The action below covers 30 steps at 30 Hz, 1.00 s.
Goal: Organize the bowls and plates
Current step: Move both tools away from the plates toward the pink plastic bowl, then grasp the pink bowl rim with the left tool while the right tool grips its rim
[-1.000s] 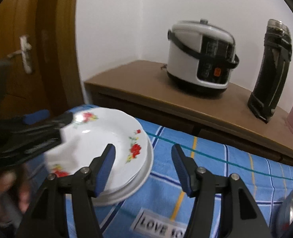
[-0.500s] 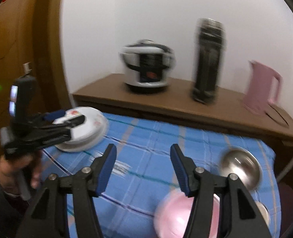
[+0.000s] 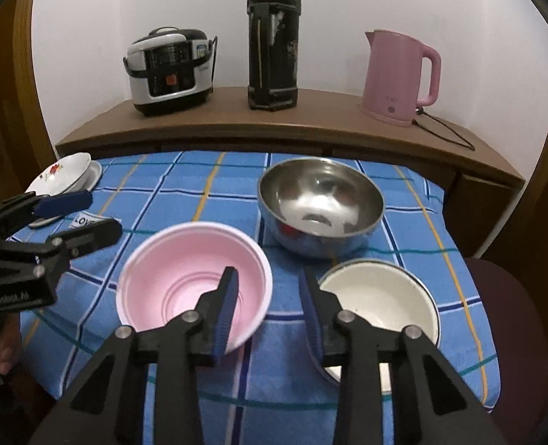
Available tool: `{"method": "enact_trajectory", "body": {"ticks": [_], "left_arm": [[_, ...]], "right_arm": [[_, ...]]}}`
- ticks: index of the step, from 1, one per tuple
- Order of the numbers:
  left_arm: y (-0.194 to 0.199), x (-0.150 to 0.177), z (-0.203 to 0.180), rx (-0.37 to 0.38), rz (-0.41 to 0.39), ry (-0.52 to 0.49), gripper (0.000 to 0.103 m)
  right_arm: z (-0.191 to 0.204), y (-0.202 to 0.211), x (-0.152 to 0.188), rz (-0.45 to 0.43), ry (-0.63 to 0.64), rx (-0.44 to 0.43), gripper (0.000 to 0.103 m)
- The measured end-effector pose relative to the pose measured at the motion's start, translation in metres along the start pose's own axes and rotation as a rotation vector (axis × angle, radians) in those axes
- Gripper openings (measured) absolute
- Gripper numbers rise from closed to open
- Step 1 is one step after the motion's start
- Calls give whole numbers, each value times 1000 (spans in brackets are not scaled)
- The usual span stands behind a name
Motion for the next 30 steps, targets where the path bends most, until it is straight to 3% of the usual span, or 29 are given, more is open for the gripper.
{"method": "enact_trajectory", "body": {"ticks": [5,6,11,15,17,23,30], "left_arm": [[-4,8,-12,20,21,-4,71],[-7,10,-14,21,29,-10,64],[-16,19,-18,33,67,-16,49],[-23,23,-19,43,84,-1,49],[-27,25,-18,47,93,8,48],[-34,30,-25,97,128,27,19],[-27,22,-23,106,126,48,16]], "right_arm": [[3,-3,9,12,8,-23,30],[4,-4,11,13,8,-26,29],[6,-11,16,34,14,-23,27],[6,-16,20,47,11,-25,27],[6,-18,21,52,8,-34,20],[9,-17,19,29,-16,-61,14],[5,-6,7,-7,-45,-82,12]]}}
Point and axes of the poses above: each gripper's, at about its wrist camera, not at the fingertips, and y roughly against the way its jaws point, z to its left, x to its underside, the point moved 7 cm from there along -y, roughly the way its jaws point, and after that the axes turned 2 degrees about y, right-handed, at the moved point
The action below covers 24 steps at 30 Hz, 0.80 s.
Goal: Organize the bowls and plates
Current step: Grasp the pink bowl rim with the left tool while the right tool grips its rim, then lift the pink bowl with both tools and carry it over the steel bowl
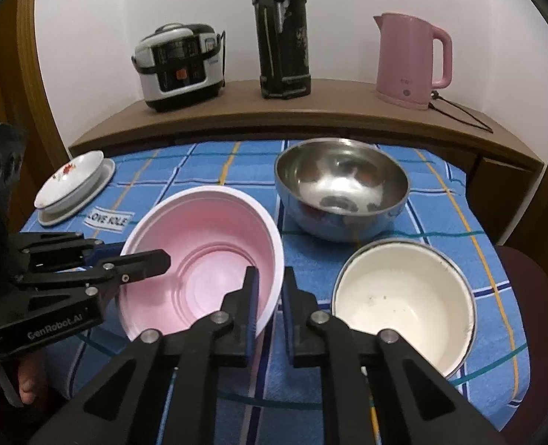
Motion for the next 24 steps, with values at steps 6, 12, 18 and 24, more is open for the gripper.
{"method": "enact_trajectory", "body": {"ticks": [6,12,18,24], "left_arm": [[20,-28,3,-24,-82,-6,16],[32,-61,16,-38,-144,6,16],[40,-103,16,-17,-193,-6,16],[26,-133,7,31,-172,-7,16]], "right_arm": [[6,16,-26,-57,12,-26,12],[12,28,-60,-123,22,-52,12],[6,37,-96,-181,30,-4,12],[-15,38,-118,-208,5,62,12]]}}
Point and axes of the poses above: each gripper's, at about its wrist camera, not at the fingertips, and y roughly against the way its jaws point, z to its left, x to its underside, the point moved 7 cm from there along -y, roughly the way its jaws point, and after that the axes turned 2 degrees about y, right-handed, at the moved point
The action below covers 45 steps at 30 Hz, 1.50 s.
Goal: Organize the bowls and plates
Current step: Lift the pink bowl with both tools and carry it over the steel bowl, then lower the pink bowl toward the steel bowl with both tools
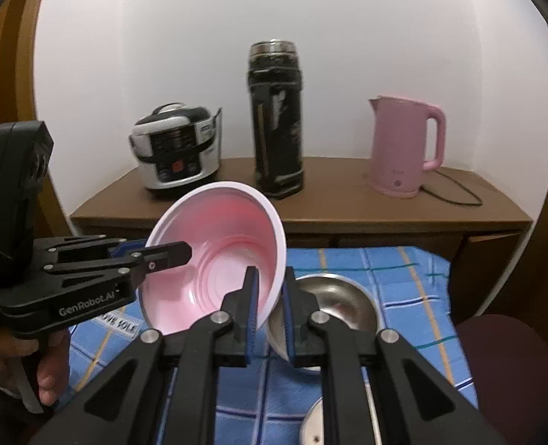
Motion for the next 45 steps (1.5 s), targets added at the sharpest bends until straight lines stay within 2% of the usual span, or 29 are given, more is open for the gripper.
{"method": "enact_trajectory", "body": {"ticks": [10,15,24,30,45], "left_arm": [[-23,-23,-23,49,21,-38,16],[-35,-25,-33,58,53,-58,16],[-69,-16,-42,115,166,-11,16],[-83,-3,-42,134,215,-2,14],[-90,6,-43,129,253,-5,13]], "right_arm": [[-34,-6,-7,7,-40,79,12],[-50,-11,-6,24,-62,101,12],[-72,-23,4,74,-92,136,12],[-80,-35,16,122,-99,148,12],[-85,-54,33,182,-106,177,12]]}}
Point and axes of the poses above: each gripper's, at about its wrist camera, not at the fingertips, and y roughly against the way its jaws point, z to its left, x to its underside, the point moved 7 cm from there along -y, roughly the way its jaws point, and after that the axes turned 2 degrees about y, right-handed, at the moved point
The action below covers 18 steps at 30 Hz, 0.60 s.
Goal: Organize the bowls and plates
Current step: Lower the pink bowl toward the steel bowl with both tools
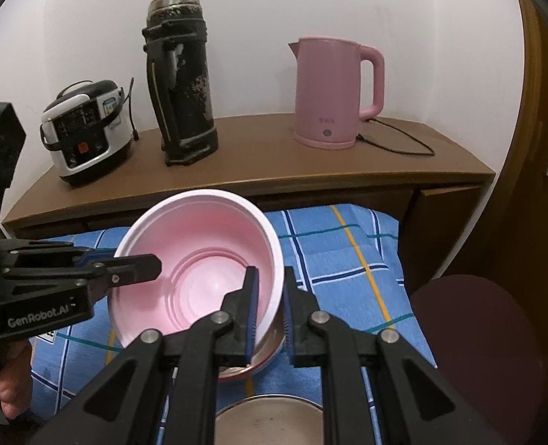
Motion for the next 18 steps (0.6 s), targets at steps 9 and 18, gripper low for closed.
{"method": "enact_trajectory", "body": {"ticks": [9,18], "left_arm": [[-3,1,4,-17,8,0,13],[-12,4,4,-21,32,-6,13]], "right_arm": [[1,-11,9,38,7,0,12],[-1,-16,8,49,7,8,13]]}}
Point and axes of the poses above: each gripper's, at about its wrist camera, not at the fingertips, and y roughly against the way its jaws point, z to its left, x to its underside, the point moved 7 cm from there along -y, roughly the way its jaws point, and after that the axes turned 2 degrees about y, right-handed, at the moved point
